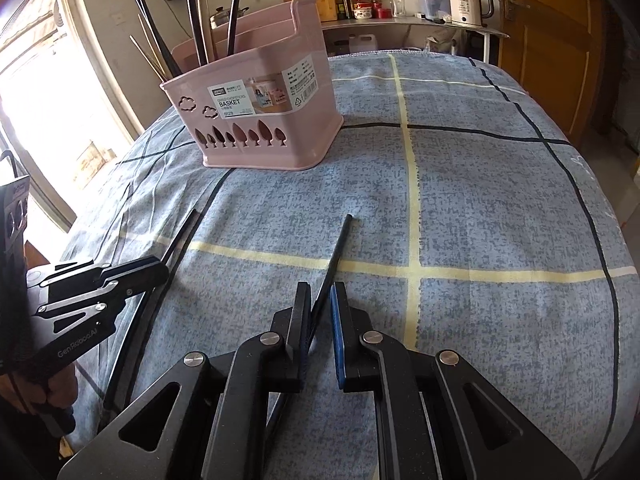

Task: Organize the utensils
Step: 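Close the left tool on a black chopstick while the right tool grasps another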

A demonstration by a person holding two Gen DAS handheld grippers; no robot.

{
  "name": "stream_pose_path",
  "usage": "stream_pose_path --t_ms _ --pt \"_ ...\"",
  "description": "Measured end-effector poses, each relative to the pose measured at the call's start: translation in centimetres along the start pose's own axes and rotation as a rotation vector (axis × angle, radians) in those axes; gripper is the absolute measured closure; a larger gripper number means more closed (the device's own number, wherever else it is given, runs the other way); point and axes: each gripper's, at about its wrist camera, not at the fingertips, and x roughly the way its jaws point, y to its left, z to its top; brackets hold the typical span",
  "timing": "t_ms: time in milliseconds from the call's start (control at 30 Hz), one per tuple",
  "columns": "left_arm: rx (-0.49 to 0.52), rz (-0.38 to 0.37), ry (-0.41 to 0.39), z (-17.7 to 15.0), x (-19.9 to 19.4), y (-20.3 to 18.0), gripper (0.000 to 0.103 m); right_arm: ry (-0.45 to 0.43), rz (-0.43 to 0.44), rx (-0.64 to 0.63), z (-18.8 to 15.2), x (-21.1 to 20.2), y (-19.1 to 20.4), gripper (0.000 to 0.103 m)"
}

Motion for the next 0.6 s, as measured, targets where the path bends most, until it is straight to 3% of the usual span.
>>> stream_pose_path --t_ms 200,400,600 --pt "0.027 0.02 0.025 0.8 0.7 -0.9 0.08 0.023 -0.023 -0.001 0.8 0.9 0.1 0.093" --pt "0.015 0.026 0.005 0.9 1.0 -1.2 0.08 0.022 -0.03 -0.005 1.1 1.2 0.3 0.093" --pt "0.015 0.048 -0.002 1.1 1.1 -1.1 0.089 0.024 -0.048 -0.03 1.1 1.3 0.7 0.093"
